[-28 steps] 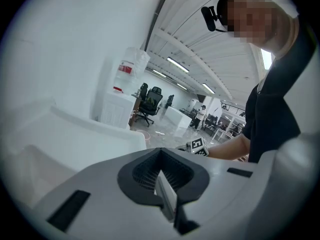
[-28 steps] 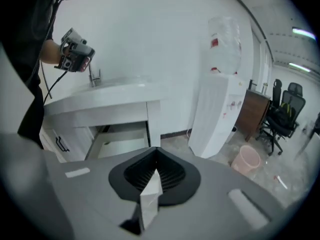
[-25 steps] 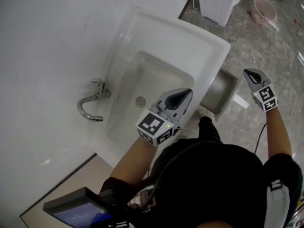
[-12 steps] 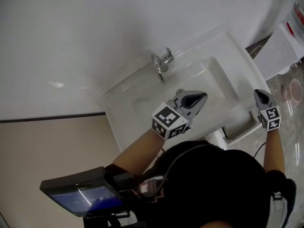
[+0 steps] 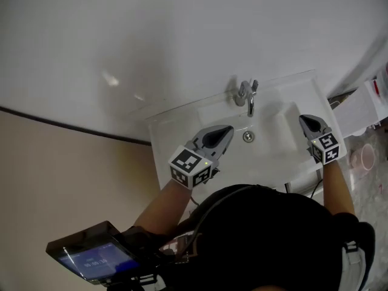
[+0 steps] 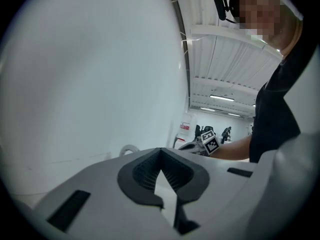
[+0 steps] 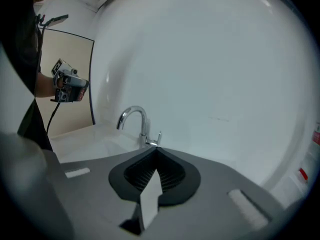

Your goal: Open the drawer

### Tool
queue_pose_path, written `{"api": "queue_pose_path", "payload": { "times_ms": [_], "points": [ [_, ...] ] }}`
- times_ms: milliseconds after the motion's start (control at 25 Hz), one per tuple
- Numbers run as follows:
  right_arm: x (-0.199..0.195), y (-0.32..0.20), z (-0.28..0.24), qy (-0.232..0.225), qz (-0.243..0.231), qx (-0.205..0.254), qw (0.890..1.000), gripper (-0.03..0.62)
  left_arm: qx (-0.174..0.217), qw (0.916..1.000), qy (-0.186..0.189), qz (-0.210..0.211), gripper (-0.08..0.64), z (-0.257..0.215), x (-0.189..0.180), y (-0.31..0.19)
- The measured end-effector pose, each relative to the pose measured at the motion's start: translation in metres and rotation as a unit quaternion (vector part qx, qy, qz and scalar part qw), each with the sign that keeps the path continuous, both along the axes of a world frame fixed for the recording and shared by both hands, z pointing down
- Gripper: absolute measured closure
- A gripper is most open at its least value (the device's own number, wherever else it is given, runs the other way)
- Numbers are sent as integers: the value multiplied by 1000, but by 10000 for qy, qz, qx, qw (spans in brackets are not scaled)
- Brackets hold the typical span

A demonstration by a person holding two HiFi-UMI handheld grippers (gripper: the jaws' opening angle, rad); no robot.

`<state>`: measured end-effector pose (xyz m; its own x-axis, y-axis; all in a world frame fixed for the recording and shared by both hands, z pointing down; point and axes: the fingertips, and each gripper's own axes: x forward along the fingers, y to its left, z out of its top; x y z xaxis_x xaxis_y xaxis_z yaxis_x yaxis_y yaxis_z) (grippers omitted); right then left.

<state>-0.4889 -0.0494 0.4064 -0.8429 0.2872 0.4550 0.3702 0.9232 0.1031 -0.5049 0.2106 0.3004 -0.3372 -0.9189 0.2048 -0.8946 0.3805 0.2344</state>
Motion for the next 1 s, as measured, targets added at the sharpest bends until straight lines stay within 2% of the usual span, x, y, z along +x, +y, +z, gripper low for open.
{"api": "queue_pose_path", "payload": {
  "times_ms": [200,400,640,800,1000],
  "points": [
    [-41,81,-43,-207,-554,-65,9982,592,240,9974,-156,-660,565,-16,-16,78],
    [-63,146,-68,-297,-1034,-231,9939,592,265,9914,-252,-1259,565,-25,-20,139],
    [-62,209,-97,-432,-1441,-633,9866,592,338,9806,-492,-1869,565,-46,-6,188],
    [-57,230,-102,-472,-1598,-641,9839,592,387,9756,-548,-2090,565,-46,3,202],
    [-57,231,-104,-452,-1450,-1103,9822,594,409,9730,-508,-2215,565,-41,4,210]
  ]
}}
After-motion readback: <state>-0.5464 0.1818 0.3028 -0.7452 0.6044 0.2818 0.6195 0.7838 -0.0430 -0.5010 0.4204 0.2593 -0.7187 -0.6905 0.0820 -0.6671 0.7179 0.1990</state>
